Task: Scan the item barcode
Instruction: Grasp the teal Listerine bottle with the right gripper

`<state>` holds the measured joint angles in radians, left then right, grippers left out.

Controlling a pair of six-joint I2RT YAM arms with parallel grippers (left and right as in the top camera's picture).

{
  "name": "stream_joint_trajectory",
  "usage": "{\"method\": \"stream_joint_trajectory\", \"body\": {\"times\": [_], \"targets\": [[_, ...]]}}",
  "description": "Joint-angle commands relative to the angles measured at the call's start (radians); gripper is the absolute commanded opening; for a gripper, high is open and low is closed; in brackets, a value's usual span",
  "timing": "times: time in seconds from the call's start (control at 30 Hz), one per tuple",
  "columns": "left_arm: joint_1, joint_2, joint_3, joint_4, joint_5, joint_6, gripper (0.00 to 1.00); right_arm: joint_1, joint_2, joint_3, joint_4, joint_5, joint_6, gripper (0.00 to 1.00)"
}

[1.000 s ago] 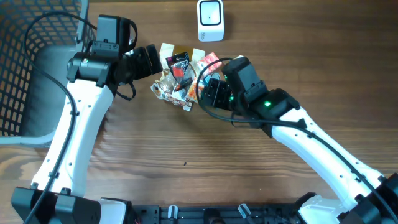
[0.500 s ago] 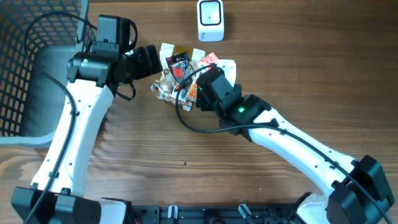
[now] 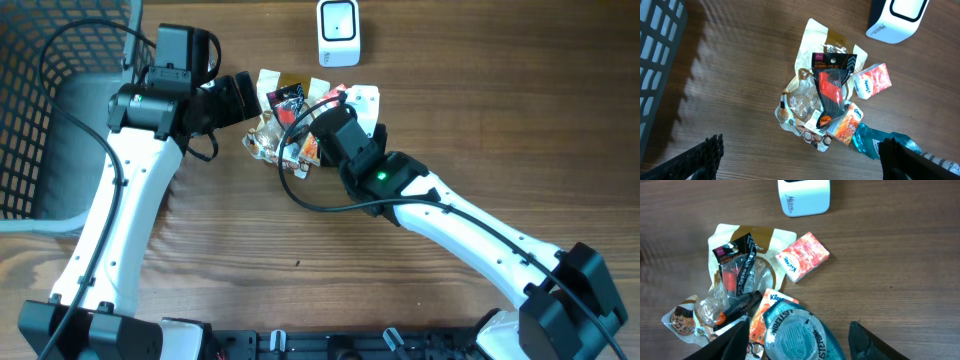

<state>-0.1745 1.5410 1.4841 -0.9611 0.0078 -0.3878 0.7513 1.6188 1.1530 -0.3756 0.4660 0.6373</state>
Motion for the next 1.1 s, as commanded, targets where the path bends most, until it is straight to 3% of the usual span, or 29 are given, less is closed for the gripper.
{"method": "stream_joint_trajectory", "body": {"times": [0.0, 0.33, 0.63, 0.93, 1.0, 1.07], "targets": [[0.002, 0.004, 0.003, 0.002, -0.006, -0.013, 1.0, 0.007, 0.014, 0.012, -0.031, 0.025, 0.124, 0.62], [0.002, 0.004, 0.003, 0.002, -0.006, -0.013, 1.0, 0.007, 0.087, 0.012, 0.01, 0.055, 0.203, 0.61], [0.002, 0.004, 0.003, 0.002, -0.006, -0.013, 1.0, 0.007, 0.092, 0.022, 0.014, 0.122, 0.121, 0.57], [0.002, 0.004, 0.003, 0.002, -0.006, -0.013, 1.0, 0.007, 0.062, 0.07, -0.026, 0.109, 0.095, 0.58], [0.002, 0.004, 0.003, 0.002, -0.006, -0.013, 1.0, 0.007, 0.062, 0.07, -0.036, 0.082, 0.095, 0.63], [0.002, 0.004, 0.003, 0.002, -0.006, -0.013, 1.0, 0.007, 0.062, 0.07, -0.028, 0.023, 0.042, 0.76]]}}
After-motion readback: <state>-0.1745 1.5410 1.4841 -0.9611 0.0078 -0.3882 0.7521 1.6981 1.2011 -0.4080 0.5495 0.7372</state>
